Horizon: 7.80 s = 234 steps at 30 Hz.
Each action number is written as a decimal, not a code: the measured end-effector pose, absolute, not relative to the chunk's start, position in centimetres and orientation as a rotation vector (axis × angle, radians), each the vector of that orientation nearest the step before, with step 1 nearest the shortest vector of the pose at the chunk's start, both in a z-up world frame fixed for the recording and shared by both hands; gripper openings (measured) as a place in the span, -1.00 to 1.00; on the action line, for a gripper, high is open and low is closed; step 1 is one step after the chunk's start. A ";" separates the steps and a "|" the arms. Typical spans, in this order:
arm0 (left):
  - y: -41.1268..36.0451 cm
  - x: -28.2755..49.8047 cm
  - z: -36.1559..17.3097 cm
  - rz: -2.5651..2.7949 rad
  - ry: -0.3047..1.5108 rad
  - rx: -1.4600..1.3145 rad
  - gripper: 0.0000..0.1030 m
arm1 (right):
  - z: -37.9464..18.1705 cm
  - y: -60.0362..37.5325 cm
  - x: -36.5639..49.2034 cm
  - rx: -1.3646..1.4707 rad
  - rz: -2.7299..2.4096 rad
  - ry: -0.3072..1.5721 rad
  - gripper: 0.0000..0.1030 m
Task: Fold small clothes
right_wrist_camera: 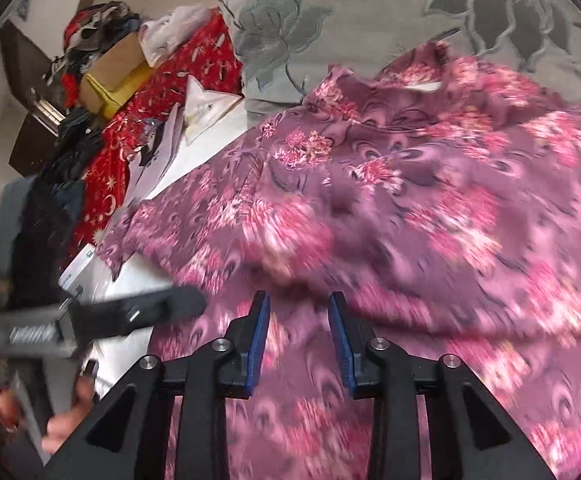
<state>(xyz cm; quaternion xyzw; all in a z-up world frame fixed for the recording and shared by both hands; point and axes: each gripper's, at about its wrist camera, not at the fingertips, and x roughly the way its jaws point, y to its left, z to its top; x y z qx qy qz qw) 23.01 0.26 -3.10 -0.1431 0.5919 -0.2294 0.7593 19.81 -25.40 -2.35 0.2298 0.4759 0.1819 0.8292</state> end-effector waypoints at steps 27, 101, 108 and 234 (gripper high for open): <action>0.8 25.2 -4.3 -0.281 1.244 -0.397 -0.88 | -7.1 -48.7 15.1 0.854 -0.077 0.916 -0.81; 39.7 28.7 -8.4 0.236 1.028 -0.982 0.14 | -5.5 -20.5 22.4 0.367 0.272 0.821 -0.36; 37.6 28.7 -5.8 0.172 0.976 -0.898 -0.72 | -5.7 -20.9 22.3 0.384 0.282 0.817 -0.36; 0.8 17.4 -9.0 -0.167 1.268 -0.177 0.22 | -6.4 -43.2 16.9 0.415 0.052 1.193 -0.69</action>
